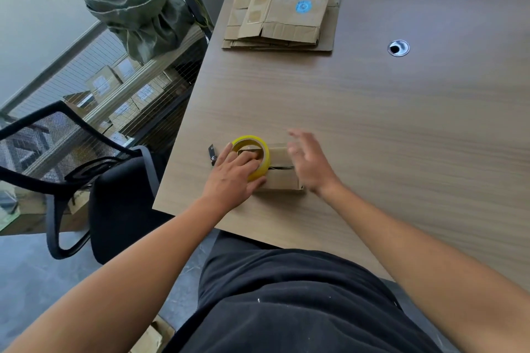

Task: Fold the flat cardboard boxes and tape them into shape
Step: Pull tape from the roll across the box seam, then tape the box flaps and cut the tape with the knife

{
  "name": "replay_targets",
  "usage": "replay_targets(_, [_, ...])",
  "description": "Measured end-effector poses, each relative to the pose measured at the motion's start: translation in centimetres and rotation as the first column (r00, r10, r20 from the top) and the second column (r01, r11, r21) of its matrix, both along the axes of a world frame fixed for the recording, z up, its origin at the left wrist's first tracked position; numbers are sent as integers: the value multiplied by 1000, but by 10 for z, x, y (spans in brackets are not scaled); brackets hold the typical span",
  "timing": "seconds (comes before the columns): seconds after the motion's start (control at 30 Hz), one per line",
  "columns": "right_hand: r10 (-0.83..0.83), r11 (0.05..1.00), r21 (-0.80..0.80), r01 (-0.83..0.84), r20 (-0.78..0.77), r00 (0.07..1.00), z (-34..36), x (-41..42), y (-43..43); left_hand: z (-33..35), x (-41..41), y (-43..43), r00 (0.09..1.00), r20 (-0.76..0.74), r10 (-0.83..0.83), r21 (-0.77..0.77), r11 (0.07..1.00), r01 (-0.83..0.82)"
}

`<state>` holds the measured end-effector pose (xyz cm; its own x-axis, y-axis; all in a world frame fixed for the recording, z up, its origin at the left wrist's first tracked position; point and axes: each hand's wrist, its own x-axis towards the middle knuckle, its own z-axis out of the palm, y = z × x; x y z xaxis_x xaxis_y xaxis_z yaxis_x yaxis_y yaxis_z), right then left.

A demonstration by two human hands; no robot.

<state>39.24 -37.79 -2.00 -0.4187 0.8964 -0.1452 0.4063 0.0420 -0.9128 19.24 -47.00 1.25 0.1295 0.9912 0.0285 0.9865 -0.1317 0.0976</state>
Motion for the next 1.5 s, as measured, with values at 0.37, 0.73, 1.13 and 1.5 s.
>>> replay_targets(0.37, [211, 901, 262, -346, 431, 877, -13, -6, -20, 43, -28, 21, 948, 123, -294, -19, 954, 299])
replay_targets(0.73, [159, 945, 204, -256, 398, 904, -17, -13, -18, 48, -61, 32, 996, 44, 82, -374, 925, -59])
replay_targets(1.13, [23, 950, 259, -175, 500, 865, -13, -29, -20, 2, -107, 58, 996, -16, 84, -393, 916, -84])
replay_targets(1.5, [-207, 934, 345, 90, 320, 924, -9, -44, -28, -8, -125, 108, 906, 272, -326, -417, 808, 416])
